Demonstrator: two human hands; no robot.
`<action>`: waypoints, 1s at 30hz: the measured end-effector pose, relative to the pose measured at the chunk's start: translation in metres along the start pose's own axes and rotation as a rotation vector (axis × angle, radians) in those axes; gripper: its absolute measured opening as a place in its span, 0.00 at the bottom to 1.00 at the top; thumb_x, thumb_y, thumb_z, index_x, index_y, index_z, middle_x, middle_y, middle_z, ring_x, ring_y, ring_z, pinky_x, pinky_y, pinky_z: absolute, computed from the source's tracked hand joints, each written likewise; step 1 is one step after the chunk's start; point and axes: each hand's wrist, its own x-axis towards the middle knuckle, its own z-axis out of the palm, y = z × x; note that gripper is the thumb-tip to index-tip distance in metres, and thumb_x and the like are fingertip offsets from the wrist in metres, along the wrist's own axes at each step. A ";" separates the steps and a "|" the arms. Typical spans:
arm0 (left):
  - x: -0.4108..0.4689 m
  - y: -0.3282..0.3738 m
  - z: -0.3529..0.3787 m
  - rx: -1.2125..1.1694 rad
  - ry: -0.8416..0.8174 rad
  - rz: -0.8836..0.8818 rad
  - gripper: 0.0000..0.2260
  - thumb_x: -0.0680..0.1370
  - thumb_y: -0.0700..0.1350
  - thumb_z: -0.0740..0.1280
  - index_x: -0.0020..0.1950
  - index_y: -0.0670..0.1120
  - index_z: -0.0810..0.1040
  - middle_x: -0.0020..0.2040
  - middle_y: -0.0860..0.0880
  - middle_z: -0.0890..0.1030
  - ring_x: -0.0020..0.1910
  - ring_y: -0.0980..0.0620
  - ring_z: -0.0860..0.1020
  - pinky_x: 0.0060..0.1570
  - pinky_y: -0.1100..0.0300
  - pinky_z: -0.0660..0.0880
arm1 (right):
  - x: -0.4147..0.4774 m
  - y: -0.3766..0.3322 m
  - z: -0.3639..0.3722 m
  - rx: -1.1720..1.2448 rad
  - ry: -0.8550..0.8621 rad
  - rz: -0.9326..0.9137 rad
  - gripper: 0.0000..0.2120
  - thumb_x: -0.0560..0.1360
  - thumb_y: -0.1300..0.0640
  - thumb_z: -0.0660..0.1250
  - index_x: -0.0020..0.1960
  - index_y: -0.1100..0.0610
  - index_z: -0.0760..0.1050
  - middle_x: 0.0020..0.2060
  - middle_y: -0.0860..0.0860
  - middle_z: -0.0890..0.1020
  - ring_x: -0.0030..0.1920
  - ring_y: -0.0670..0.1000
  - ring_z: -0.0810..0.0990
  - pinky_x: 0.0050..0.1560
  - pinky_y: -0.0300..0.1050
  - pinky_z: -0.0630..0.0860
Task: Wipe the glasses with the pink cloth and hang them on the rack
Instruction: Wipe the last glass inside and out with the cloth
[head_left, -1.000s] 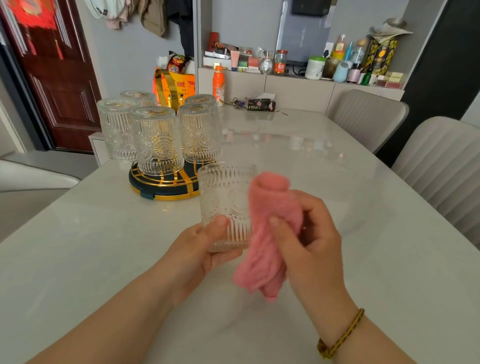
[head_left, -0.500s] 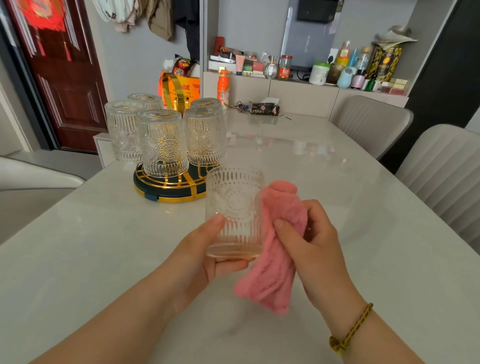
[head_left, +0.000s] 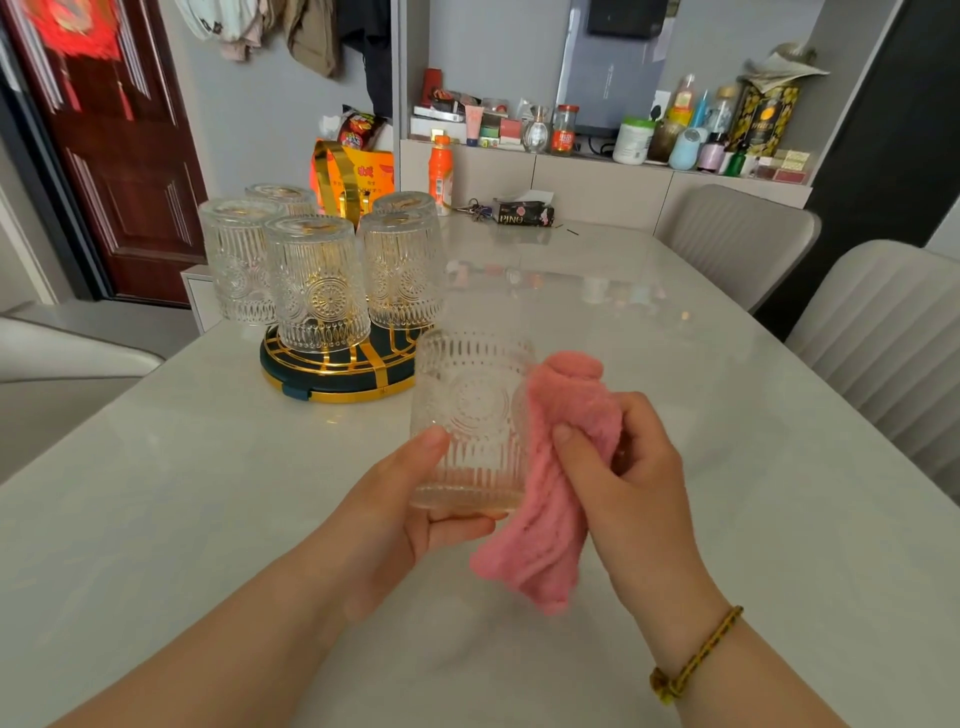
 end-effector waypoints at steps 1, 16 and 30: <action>0.001 0.001 -0.001 -0.025 0.019 0.012 0.26 0.58 0.60 0.70 0.52 0.49 0.79 0.48 0.44 0.84 0.45 0.47 0.83 0.47 0.53 0.79 | -0.002 0.002 0.002 -0.015 -0.037 0.017 0.11 0.70 0.66 0.67 0.35 0.55 0.68 0.25 0.43 0.73 0.26 0.39 0.70 0.27 0.29 0.67; -0.001 -0.002 0.000 0.025 -0.069 0.037 0.34 0.49 0.67 0.75 0.50 0.53 0.82 0.53 0.44 0.83 0.50 0.45 0.82 0.48 0.54 0.80 | -0.001 -0.002 -0.002 0.008 0.052 -0.110 0.12 0.71 0.63 0.67 0.38 0.47 0.70 0.32 0.38 0.78 0.33 0.38 0.74 0.34 0.29 0.71; 0.002 0.000 -0.007 -0.038 0.008 -0.013 0.29 0.61 0.63 0.68 0.60 0.55 0.75 0.55 0.49 0.82 0.55 0.50 0.80 0.57 0.50 0.75 | -0.009 0.005 0.010 0.068 -0.082 -0.049 0.06 0.64 0.57 0.64 0.39 0.48 0.71 0.33 0.39 0.77 0.31 0.38 0.73 0.33 0.28 0.70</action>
